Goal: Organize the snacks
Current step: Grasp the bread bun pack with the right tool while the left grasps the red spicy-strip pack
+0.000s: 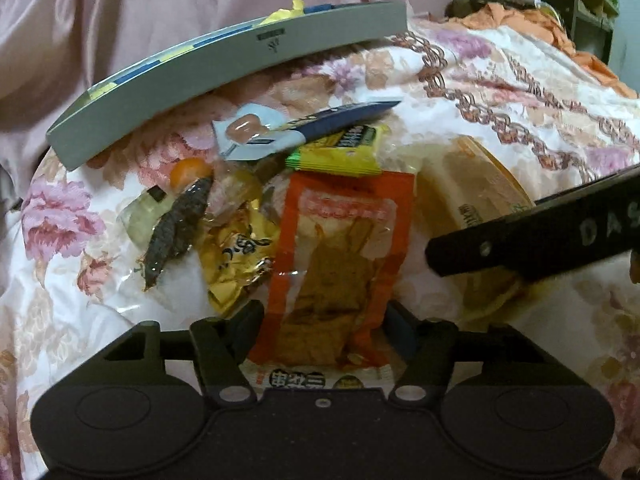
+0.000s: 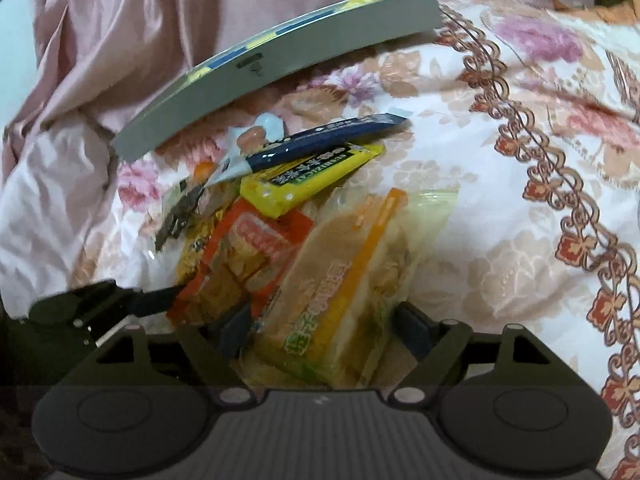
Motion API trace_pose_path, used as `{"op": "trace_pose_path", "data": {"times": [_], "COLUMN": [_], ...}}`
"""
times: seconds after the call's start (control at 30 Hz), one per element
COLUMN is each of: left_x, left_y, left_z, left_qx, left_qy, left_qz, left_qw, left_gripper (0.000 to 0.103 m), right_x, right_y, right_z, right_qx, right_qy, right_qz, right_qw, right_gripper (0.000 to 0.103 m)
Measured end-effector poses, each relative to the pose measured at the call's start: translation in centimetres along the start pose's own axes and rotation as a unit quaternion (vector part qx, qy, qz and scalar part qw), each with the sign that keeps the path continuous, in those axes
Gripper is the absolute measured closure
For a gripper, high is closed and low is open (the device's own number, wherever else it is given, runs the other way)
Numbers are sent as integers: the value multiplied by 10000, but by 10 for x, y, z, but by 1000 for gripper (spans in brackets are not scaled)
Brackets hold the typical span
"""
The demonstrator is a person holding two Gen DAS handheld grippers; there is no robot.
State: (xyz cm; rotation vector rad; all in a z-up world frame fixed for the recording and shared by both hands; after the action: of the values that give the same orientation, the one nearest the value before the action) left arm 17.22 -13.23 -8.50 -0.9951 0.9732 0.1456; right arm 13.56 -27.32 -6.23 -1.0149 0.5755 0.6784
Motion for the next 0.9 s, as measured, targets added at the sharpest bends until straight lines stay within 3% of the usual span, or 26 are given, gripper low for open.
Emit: {"op": "trace_pose_path", "data": {"times": [0.17, 0.33, 0.57, 0.67, 0.8, 0.9], "left_x": [-4, -14, -7, 0, 3, 1], "left_y": [-1, 5, 0, -4, -3, 0], "left_z": [-4, 4, -8, -5, -2, -3], "left_qx": [-128, -1230, -798, -761, -823, -855], "left_qy": [-79, 188, 47, 111, 163, 116], "left_qz": [134, 439, 438, 491, 433, 344], "left_qw": [9998, 9913, 9958, 9958, 9955, 9957], "left_gripper": [41, 40, 28, 22, 22, 32], "right_x": [-10, -25, -23, -15, -8, -6], "right_y": [0, -3, -8, -7, -6, -5], "right_z": [-1, 5, 1, -1, -8, -10], "right_qx": [2, -428, -875, -749, -508, -414], "right_qy": [-22, 221, 486, 435, 449, 386], "right_qz": [-43, -142, -6, 110, 223, 210], "right_qw": [10000, 9987, 9950, 9962, 9974, 9982], "right_gripper": [37, 46, 44, 34, 29, 33]}}
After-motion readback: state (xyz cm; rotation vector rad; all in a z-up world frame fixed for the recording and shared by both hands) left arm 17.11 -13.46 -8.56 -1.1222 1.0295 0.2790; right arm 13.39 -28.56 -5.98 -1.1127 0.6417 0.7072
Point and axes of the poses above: each gripper's, at about its wrist camera, not at the fingertips, and x roughly the way its jaws point, z to its left, y to its underside, the point moved 3 cm from there along x, roughly the way its jaws point, and after that the axes turned 3 degrees about -y, right-handed, at the moved point
